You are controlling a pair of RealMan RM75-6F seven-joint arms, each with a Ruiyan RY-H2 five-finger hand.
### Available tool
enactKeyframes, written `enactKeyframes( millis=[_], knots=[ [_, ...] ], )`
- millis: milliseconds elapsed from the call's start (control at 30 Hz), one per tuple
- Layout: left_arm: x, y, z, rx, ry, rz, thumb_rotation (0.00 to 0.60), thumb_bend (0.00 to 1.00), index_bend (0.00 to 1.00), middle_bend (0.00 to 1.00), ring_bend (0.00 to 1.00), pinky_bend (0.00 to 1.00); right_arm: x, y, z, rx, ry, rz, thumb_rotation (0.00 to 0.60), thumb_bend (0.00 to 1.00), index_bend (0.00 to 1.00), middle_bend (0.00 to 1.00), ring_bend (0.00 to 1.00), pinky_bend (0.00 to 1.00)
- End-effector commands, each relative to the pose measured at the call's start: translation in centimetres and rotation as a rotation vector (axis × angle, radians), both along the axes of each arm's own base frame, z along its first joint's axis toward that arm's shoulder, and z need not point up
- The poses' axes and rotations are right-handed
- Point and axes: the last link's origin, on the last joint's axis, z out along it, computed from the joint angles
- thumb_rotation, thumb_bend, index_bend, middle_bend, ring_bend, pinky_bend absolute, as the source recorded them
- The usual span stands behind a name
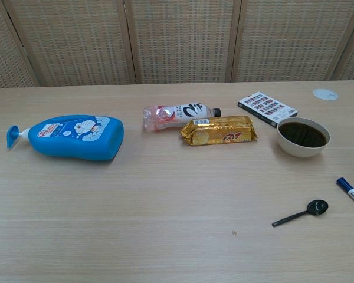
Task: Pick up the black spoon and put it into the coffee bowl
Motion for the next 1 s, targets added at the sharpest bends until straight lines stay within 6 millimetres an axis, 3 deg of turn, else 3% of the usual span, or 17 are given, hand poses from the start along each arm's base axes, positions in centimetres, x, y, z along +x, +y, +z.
enactKeyframes(
  millis=[33,700,1000],
  knots=[
    [0.0,0.0,0.0,0.0,0.0,0.0,0.6,0.47,0.0,0.0,0.0,0.0,0.0,0.0,0.0,0.0,-0.002,0.002,0.6,0.42,0.29,0.22,0.14,0.42],
    [-0.2,0.0,0.2,0.007,0.003,0.008,0.6,0.47,0.0,0.0,0.0,0.0,0.8,-0.1,0.0,-0.006,-0.015,0.055,0.6,0.42,0.29,0.23,0.14,0.42],
    [-0.3,0.3,0.3,0.012,0.007,0.015,0.6,0.47,0.0,0.0,0.0,0.0,3.3,-1.4,0.1,0.046,-0.065,0.171,0.6,0.42,0.29,0.3,0.19,0.47]
  ],
)
